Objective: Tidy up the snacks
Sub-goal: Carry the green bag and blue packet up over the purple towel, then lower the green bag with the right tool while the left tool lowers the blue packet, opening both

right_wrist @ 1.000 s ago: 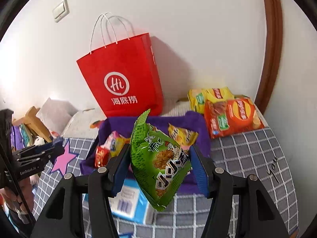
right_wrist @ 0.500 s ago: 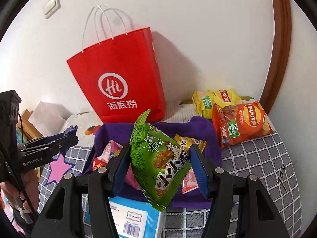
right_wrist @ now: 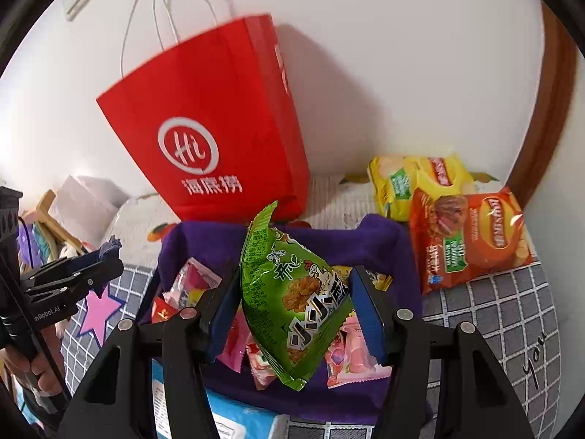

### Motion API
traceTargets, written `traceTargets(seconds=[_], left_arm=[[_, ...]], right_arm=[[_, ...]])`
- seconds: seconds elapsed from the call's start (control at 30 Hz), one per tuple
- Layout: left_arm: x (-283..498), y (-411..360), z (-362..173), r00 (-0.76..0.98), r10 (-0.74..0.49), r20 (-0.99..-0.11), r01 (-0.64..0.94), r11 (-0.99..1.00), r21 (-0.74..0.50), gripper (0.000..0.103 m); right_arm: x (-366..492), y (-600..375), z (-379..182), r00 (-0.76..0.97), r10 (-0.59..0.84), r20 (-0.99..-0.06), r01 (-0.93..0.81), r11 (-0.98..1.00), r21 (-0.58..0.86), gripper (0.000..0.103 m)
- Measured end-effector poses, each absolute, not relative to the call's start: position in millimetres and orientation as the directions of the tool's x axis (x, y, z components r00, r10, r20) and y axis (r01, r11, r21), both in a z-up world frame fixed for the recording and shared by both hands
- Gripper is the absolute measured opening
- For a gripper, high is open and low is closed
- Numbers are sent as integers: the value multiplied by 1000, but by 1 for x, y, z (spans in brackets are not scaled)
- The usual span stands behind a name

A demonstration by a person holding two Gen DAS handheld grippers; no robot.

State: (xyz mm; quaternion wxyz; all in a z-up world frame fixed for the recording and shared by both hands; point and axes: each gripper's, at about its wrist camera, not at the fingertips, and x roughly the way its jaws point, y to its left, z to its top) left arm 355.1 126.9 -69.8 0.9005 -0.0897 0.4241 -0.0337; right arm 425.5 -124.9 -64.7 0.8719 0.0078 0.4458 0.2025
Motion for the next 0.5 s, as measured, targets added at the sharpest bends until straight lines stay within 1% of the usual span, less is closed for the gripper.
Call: traceTargets(seconds=[0.07,0.23,0.4,0.5], left_arm=[[357,121,-74,630,-126,-767,-14,985,-173,42],[358,115,-80,622,-120,-774,-12,987,-163,42],[360,120,-85,613,-112,-782,-38,985,-171,42],[363,126,-89,605,-126,-787,-53,979,-198,42]], right_arm=[[427,-124,-69,499,355,-790,-366,913,179,59],[426,-124,-74,466,384,-797,-412,891,189,59],[431,-123,-83,425,383,-820,-417,887,198,59],[434,-123,-88,417,373,-829,-407,892,196,59]])
